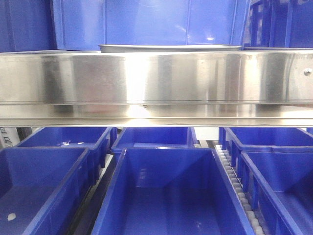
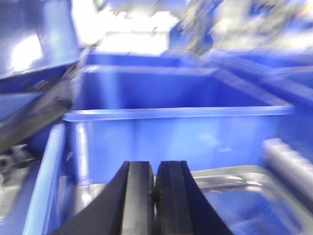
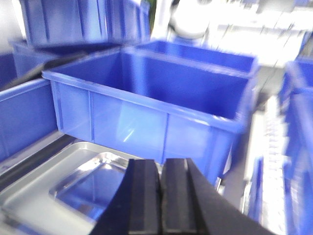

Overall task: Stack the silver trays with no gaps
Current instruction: 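Lower the held tray onto the silver tray on the shelf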

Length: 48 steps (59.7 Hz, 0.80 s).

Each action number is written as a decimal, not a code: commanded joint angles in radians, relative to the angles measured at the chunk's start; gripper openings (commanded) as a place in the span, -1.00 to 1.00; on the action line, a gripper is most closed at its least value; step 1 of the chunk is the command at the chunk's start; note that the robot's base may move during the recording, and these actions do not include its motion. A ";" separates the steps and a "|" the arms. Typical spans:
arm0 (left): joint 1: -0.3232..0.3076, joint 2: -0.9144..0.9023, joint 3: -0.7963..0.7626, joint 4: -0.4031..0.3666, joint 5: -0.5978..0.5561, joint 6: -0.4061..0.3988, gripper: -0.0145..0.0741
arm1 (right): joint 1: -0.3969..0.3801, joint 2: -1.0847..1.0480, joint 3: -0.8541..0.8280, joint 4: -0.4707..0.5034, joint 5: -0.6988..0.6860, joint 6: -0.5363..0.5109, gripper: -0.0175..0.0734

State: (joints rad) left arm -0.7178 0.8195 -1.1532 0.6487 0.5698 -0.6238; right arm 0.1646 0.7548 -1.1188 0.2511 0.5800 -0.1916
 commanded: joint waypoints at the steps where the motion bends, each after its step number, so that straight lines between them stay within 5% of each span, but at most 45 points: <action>1: -0.003 -0.117 0.112 0.002 -0.046 -0.009 -0.69 | -0.001 -0.141 0.118 0.009 -0.064 -0.009 -0.79; 17: -0.003 -0.363 0.327 -0.001 -0.027 -0.009 -0.69 | -0.001 -0.503 0.372 0.083 -0.062 -0.009 -0.79; 48: -0.003 -0.443 0.359 0.021 0.098 -0.009 -0.69 | -0.001 -0.651 0.391 0.083 0.041 -0.009 -0.79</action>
State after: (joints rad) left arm -0.7178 0.3817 -0.7969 0.6605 0.6721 -0.6259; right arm 0.1646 0.1076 -0.7300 0.3342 0.6344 -0.1938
